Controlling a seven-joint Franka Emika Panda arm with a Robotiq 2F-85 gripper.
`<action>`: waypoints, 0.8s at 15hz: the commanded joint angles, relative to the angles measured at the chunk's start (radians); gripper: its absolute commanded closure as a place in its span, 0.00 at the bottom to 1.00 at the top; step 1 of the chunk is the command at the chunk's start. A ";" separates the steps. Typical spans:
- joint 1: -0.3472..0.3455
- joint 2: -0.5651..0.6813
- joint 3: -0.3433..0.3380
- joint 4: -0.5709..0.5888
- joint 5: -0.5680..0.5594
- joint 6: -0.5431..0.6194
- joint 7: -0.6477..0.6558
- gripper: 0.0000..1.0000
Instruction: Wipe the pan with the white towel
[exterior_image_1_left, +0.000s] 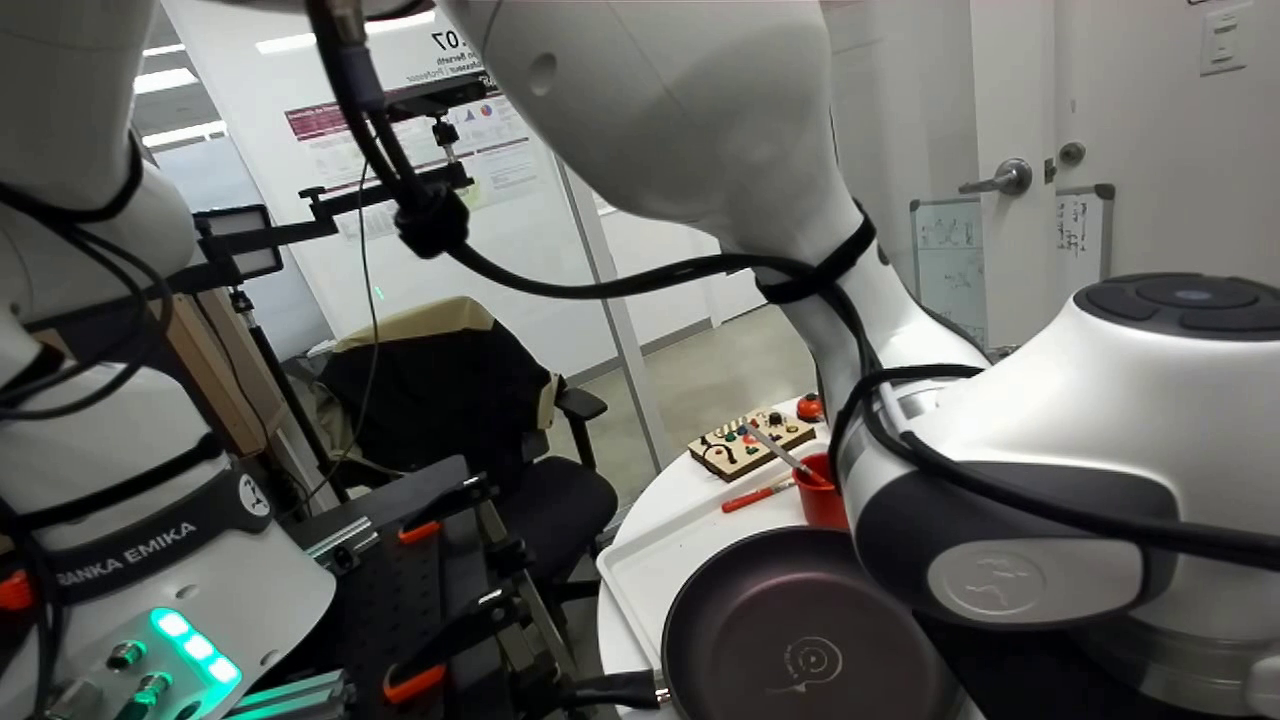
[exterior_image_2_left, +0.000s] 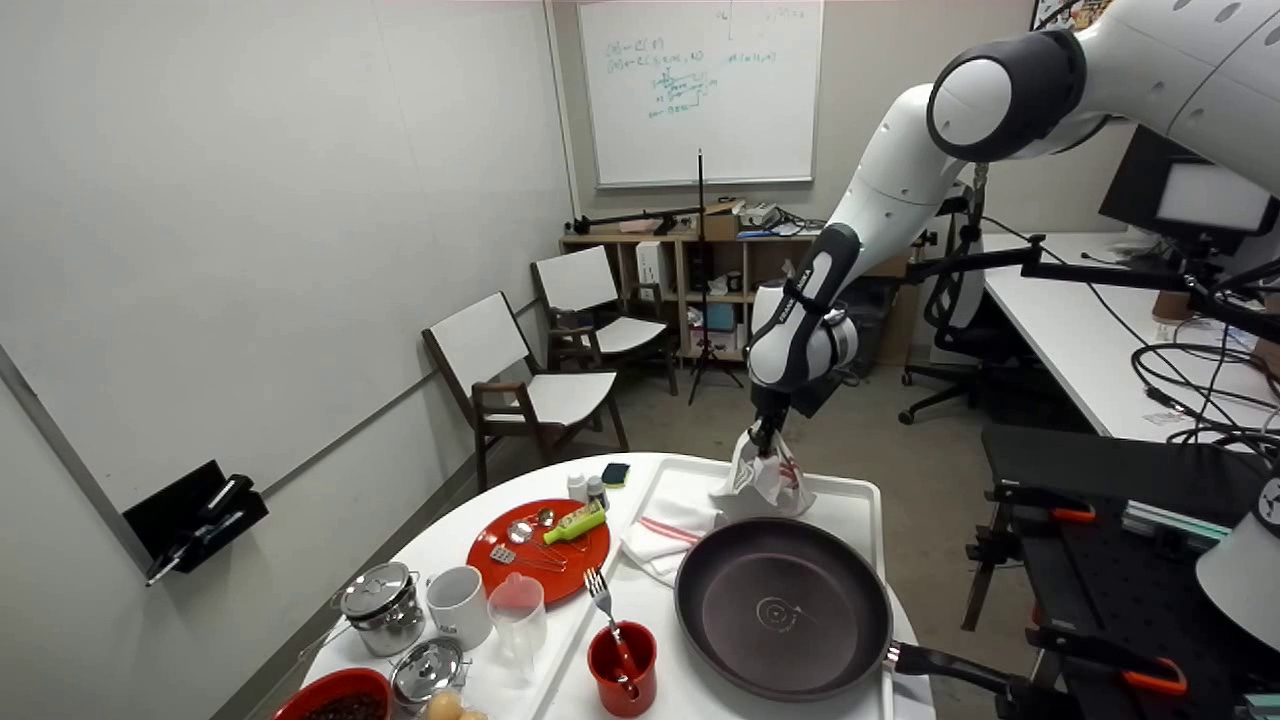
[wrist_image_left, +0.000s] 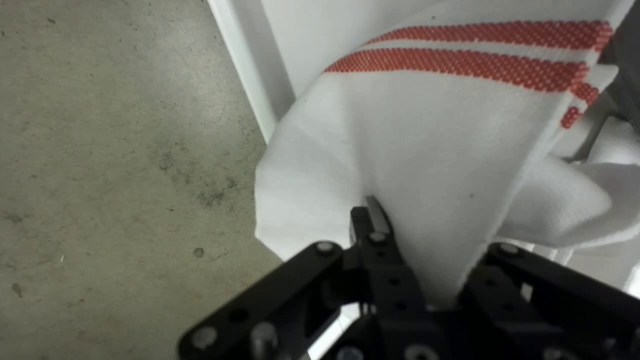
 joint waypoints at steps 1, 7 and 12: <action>0.011 0.003 -0.010 0.005 0.025 -0.002 -0.017 0.89; 0.011 0.003 -0.010 0.006 0.025 -0.002 -0.017 0.64; 0.005 0.003 -0.004 0.003 0.028 -0.007 -0.021 0.35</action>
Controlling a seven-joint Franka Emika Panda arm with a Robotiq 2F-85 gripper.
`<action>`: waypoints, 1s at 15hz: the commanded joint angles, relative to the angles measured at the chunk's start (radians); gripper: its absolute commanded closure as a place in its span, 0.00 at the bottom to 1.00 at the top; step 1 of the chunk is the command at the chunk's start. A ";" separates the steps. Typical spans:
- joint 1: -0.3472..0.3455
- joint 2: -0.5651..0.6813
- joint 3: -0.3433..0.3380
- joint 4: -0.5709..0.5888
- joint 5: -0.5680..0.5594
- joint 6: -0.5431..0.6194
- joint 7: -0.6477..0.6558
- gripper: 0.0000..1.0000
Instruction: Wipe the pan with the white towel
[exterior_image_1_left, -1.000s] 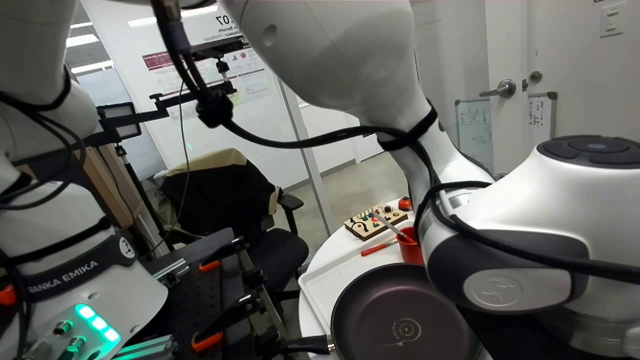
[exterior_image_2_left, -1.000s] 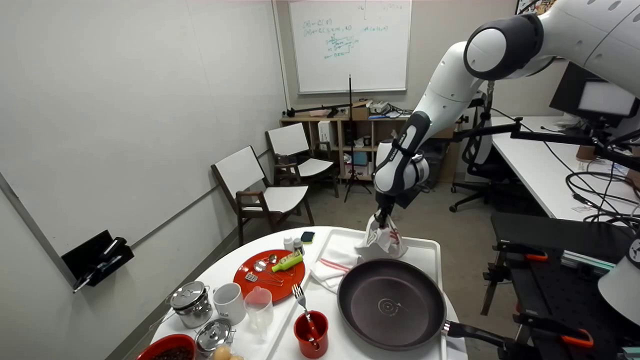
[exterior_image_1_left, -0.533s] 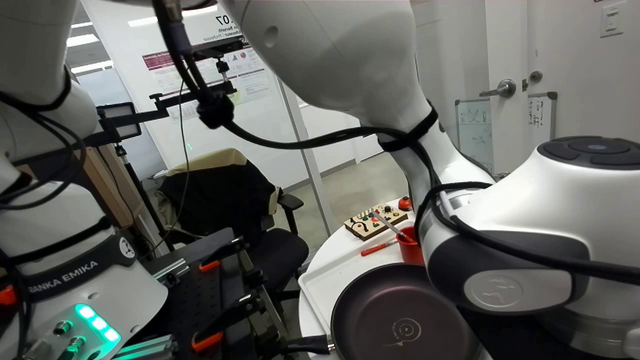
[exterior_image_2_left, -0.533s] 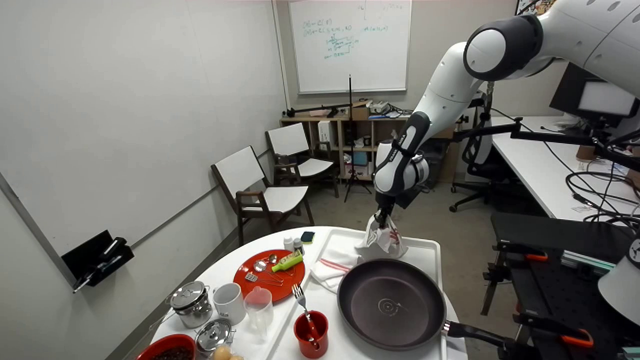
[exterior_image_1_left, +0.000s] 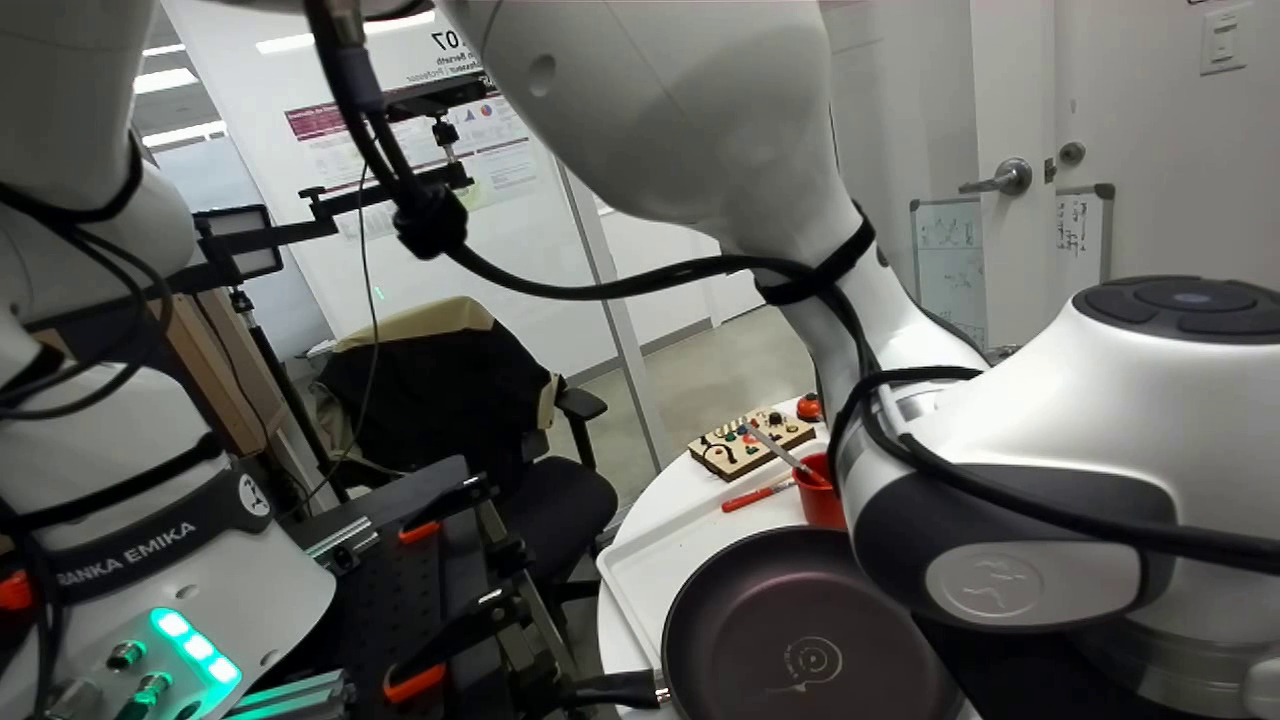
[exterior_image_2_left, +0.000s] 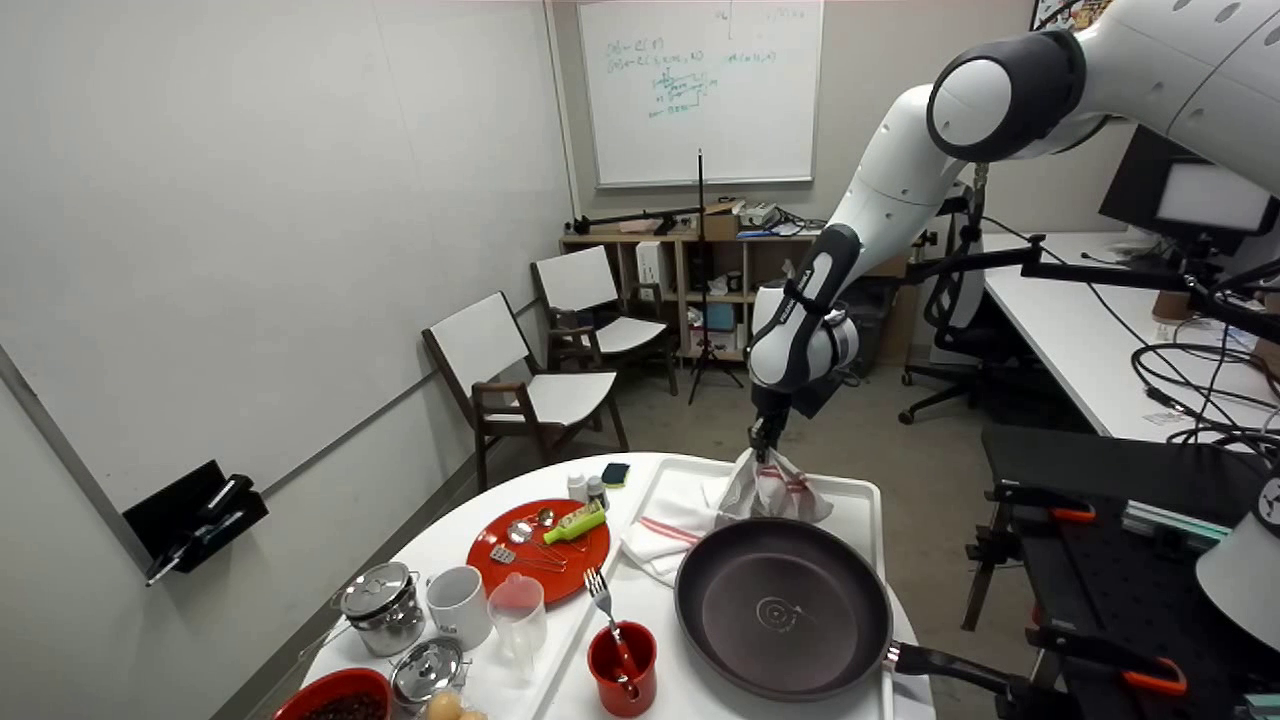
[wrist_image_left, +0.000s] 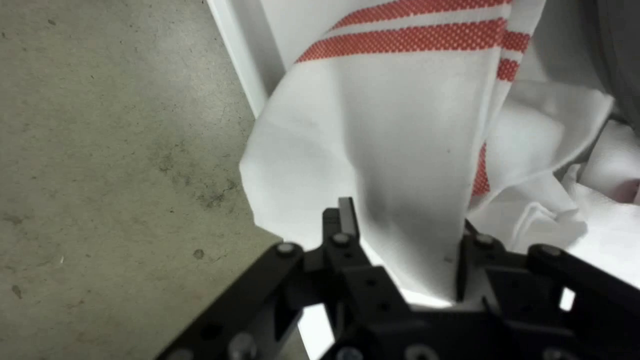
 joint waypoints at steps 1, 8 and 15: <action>0.005 0.002 -0.002 0.004 0.027 -0.006 -0.021 0.29; -0.007 -0.011 0.014 -0.017 0.023 0.006 -0.047 0.00; 0.003 0.003 0.005 0.001 0.021 0.009 -0.040 0.00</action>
